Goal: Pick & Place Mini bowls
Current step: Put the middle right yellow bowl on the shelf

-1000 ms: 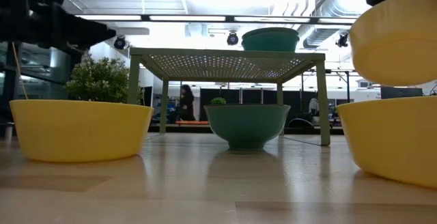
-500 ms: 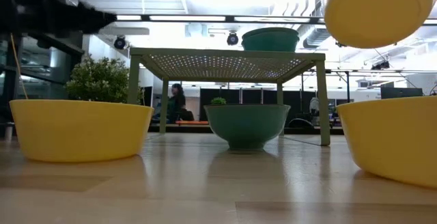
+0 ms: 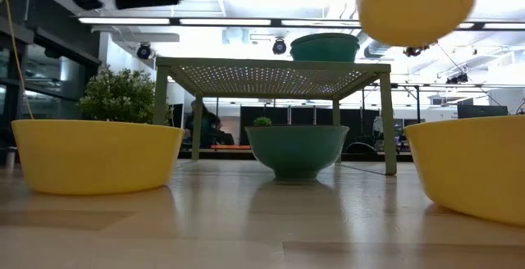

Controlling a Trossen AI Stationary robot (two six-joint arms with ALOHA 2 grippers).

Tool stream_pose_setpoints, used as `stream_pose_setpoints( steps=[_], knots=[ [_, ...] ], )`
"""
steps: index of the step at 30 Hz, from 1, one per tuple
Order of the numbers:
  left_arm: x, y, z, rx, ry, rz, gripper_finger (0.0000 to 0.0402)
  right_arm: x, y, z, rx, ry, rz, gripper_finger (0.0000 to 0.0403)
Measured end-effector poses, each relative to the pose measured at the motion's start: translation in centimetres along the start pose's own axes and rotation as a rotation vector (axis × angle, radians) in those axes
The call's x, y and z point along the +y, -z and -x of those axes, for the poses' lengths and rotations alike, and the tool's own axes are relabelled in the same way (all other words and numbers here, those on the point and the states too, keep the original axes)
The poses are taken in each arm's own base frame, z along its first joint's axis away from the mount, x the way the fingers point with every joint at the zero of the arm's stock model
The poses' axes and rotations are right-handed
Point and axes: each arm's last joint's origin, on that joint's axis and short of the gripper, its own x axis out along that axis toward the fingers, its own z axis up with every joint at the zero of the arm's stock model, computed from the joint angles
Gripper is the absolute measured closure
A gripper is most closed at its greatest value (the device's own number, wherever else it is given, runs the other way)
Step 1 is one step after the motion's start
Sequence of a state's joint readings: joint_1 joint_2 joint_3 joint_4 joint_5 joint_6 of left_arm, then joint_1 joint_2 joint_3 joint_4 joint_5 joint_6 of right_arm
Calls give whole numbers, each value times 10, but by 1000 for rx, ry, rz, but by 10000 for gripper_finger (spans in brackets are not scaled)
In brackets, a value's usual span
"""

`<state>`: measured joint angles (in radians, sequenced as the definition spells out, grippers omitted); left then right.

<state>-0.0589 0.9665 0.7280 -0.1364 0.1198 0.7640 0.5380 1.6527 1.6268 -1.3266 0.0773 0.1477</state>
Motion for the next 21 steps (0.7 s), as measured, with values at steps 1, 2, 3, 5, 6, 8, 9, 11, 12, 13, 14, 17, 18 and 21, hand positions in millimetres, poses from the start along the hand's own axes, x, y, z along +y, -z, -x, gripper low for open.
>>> stream_pose_setpoints(
  steps=[1, 2, 3, 5, 6, 8, 9, 11, 12, 13, 14, 17, 18, 21],
  knots=[
    [5, -5, -7, 1, 30, -20, 211, -1, -1, 2, -10, 2, 11, 403],
    [9, -9, -13, 2, 60, -40, 211, -2, -3, 5, -22, 3, 21, 403],
    [13, -13, -19, 5, 86, -62, 211, -3, -4, 7, -34, 2, 33, 403],
    [21, -20, -30, 25, 115, -105, 211, -4, -6, 12, -58, -6, 51, 403],
    [25, -23, -36, 28, 120, -125, 211, -4, -7, 12, -68, -19, 63, 403],
    [34, -30, -48, 6, 130, -166, 211, -3, -9, 12, -87, -44, 96, 403],
    [38, -34, -52, -8, 136, -189, 211, -3, -10, 13, -98, -52, 112, 403],
    [46, -42, -60, -33, 139, -236, 211, -2, -11, 12, -108, -69, 133, 403],
    [50, -46, -64, -47, 129, -262, 211, -2, -11, 12, -109, -70, 139, 403],
    [53, -49, -68, -52, 127, -288, 211, -2, -11, 12, -108, -72, 148, 403],
    [55, -49, -73, -50, 132, -312, 211, -2, -11, 12, -108, -71, 157, 403],
    [57, -49, -88, -42, 147, -399, 211, -2, -11, 12, -109, -69, 185, 403],
    [58, -49, -94, -43, 148, -433, 211, -2, -11, 12, -110, -69, 198, 403],
    [56, -46, -108, -45, 173, -527, 211, -3, -11, 12, -110, -61, 242, 403]
  ],
)
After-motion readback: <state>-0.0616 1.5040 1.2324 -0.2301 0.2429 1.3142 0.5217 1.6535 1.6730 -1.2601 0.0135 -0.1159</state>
